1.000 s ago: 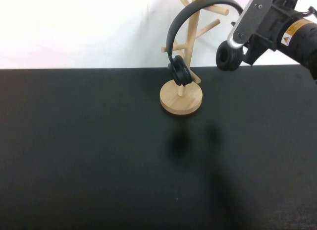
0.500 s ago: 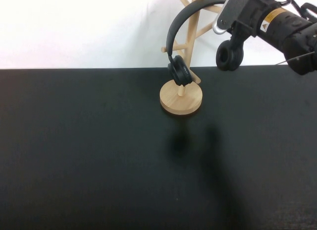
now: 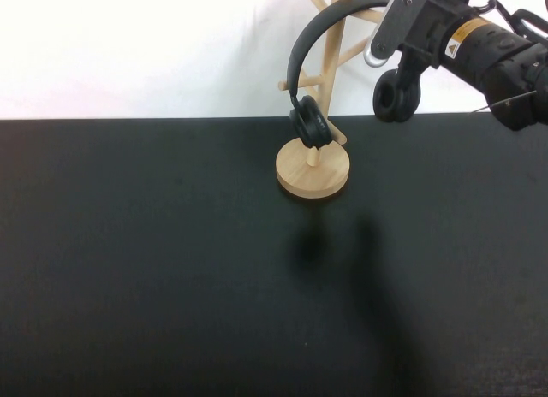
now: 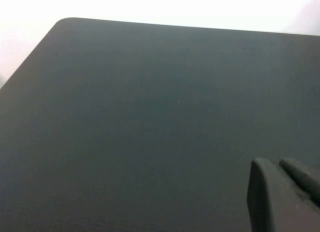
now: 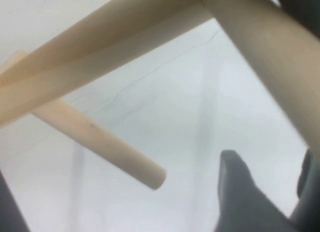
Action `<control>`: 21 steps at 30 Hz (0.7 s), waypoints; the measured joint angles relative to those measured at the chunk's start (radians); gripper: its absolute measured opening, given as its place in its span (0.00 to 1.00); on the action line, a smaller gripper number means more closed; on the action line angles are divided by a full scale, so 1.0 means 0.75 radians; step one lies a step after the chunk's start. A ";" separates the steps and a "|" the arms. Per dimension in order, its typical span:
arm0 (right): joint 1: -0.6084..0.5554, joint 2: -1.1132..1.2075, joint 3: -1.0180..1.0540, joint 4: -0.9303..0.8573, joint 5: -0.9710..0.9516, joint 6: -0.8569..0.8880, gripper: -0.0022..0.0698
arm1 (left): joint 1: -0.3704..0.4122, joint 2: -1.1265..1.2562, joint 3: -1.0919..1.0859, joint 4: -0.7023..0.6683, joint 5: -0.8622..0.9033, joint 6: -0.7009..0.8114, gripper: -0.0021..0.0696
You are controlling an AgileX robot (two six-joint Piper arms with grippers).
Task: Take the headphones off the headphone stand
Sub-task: Pick up the headphones from the headphone stand
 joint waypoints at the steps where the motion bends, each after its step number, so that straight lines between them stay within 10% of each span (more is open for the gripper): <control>1: 0.000 0.000 0.000 0.000 -0.008 0.000 0.32 | 0.000 0.000 0.000 0.000 0.000 0.000 0.02; 21: 0.000 -0.002 0.000 0.000 -0.027 0.000 0.02 | 0.000 0.000 0.000 0.000 0.000 0.000 0.02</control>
